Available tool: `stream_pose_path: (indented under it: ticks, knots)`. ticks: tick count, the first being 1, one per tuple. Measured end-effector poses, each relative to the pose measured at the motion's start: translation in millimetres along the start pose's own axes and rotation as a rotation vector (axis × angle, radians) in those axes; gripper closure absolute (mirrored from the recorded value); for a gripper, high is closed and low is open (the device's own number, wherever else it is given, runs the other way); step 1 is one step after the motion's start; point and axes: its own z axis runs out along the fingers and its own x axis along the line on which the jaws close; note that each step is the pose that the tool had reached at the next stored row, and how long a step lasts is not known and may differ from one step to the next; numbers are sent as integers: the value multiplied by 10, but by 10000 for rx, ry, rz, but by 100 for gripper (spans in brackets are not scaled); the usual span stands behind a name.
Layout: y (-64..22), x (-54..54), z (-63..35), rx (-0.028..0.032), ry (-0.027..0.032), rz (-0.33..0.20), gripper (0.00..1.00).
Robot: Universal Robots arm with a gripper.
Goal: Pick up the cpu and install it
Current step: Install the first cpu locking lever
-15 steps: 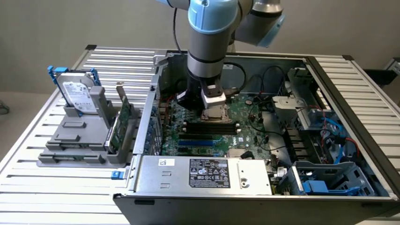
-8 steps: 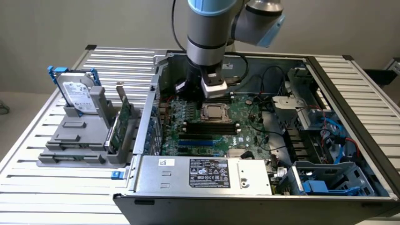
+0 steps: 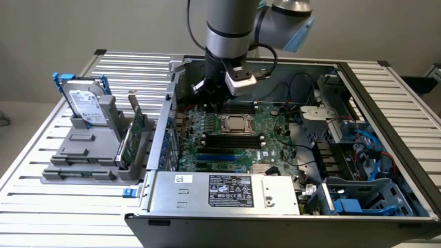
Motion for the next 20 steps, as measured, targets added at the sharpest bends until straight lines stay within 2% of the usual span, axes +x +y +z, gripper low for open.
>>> stream_pose_path:
  ticks: [13, 20]
  knots:
    - [-50, 3, -329, 19, -347, -2269, 89]
    - [-56, 3, -371, 23, -528, -3531, 88]
